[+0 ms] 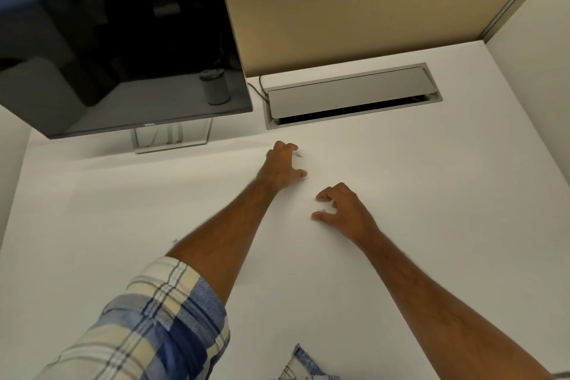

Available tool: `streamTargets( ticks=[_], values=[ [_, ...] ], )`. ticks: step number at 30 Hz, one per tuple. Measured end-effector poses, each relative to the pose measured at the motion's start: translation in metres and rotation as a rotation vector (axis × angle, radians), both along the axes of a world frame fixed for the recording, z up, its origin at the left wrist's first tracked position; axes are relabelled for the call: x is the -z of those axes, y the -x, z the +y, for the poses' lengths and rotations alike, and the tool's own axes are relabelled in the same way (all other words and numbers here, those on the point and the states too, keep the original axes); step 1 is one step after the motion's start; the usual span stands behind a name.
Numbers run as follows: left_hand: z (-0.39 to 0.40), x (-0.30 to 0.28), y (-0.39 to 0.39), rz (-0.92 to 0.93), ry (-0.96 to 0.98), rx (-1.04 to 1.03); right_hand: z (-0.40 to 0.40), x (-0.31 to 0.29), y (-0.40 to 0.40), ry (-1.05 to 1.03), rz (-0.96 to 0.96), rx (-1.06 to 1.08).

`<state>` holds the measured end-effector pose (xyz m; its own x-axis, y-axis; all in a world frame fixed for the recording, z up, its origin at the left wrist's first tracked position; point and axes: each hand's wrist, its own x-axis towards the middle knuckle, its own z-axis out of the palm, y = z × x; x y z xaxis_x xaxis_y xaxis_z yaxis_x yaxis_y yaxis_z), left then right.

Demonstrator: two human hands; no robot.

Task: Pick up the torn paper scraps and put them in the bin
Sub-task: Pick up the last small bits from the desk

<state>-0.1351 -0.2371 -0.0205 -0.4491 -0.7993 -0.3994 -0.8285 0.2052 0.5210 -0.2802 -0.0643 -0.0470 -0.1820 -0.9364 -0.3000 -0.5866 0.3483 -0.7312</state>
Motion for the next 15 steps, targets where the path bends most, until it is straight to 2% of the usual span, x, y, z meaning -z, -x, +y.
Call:
streamTargets(
  ticks=[4, 10, 15],
  values=[
    [0.0, 0.013, 0.014, 0.016, 0.021, 0.013, 0.002, 0.008, 0.003, 0.038, 0.022, -0.067],
    [0.004, 0.026, 0.017, 0.154, 0.065, -0.075, 0.0, 0.009, 0.007, 0.022, -0.011, -0.033],
    [0.009, 0.027, 0.019, 0.074, 0.09, -0.03, 0.001, 0.007, 0.009, -0.014, -0.042, 0.011]
  ],
)
